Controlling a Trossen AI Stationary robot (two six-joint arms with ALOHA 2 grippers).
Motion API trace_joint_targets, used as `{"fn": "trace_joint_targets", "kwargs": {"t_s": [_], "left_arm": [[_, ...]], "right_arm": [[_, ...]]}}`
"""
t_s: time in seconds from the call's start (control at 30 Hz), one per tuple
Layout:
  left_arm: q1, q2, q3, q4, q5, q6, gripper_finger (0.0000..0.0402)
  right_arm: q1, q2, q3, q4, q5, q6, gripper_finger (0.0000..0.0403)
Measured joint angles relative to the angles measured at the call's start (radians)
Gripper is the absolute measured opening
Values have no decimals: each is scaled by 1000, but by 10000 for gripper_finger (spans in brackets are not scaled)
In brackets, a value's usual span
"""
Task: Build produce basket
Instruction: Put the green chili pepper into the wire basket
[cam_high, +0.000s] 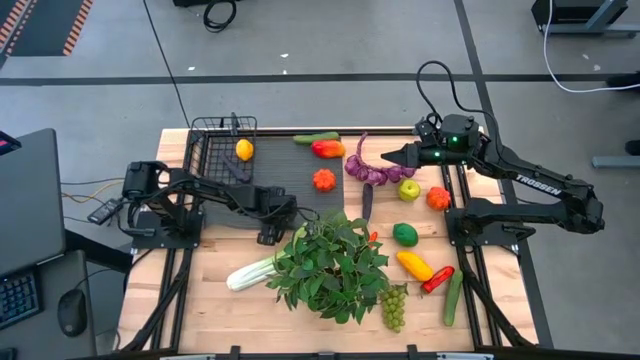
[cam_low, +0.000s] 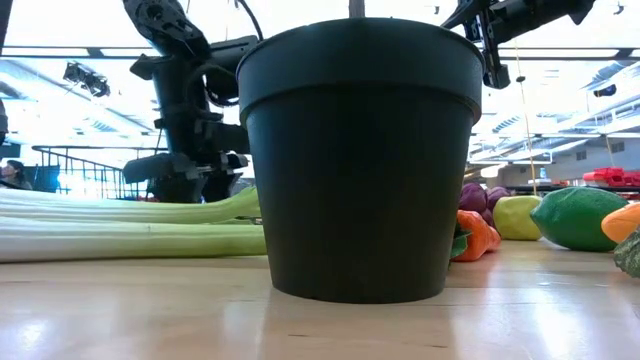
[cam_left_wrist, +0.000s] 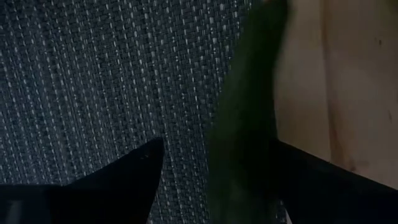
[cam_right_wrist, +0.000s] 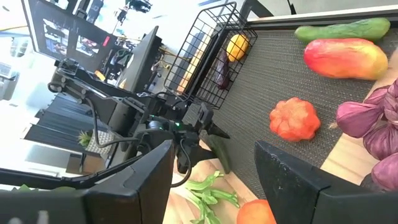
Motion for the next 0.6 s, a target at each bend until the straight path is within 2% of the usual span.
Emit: {"fn": "trace_joint_targets", "kwargs": {"t_s": [0.13, 0.37, 0.6], "left_arm": [[0, 0, -1, -7, 21, -3, 275], [-2, -1, -6, -10, 53, -62, 223], [-3, -2, 22, -114, 58, -87, 144]], "right_arm": [[0, 0, 0, 0, 1, -2, 229], [0, 0, 0, 0, 4, -3, 229], [0, 0, 0, 0, 4, -11, 229]]}}
